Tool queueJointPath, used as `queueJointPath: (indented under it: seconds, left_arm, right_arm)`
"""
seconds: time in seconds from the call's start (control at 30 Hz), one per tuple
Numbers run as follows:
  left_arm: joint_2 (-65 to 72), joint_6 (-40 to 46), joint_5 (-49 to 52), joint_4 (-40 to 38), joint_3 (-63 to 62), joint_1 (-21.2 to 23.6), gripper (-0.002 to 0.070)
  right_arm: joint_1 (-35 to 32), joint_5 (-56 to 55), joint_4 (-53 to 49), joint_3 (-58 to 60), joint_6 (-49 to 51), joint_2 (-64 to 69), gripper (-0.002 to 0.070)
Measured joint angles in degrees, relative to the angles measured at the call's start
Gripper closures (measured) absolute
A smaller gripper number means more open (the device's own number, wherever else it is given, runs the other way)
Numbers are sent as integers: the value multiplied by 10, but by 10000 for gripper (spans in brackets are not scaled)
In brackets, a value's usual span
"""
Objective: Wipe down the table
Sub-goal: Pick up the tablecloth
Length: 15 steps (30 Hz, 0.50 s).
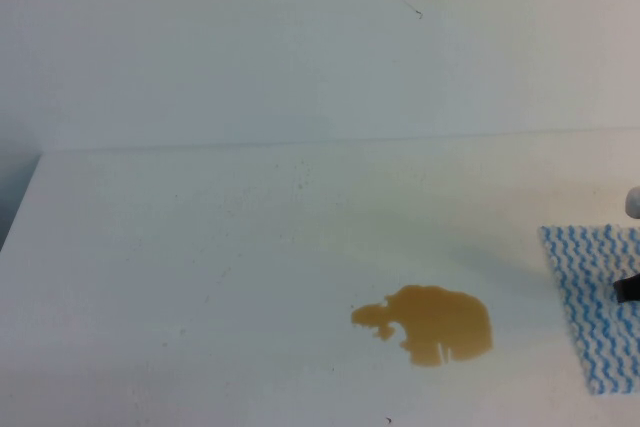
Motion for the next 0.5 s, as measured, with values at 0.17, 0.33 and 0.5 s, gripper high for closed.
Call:
queueJointPath:
  seconds: [0.17, 0.33, 0.5]
  left_arm:
    - [0, 0, 0, 0, 0, 0, 676]
    - [0, -1, 0, 0, 0, 0, 676]
    - [0, -1, 0, 0, 0, 0, 676]
  right_arm:
    - [1, -11, 7, -2, 0, 23, 680]
    - [30, -56, 21, -5, 0, 35, 680]
    - [101, -101, 24, -4, 7, 41, 680]
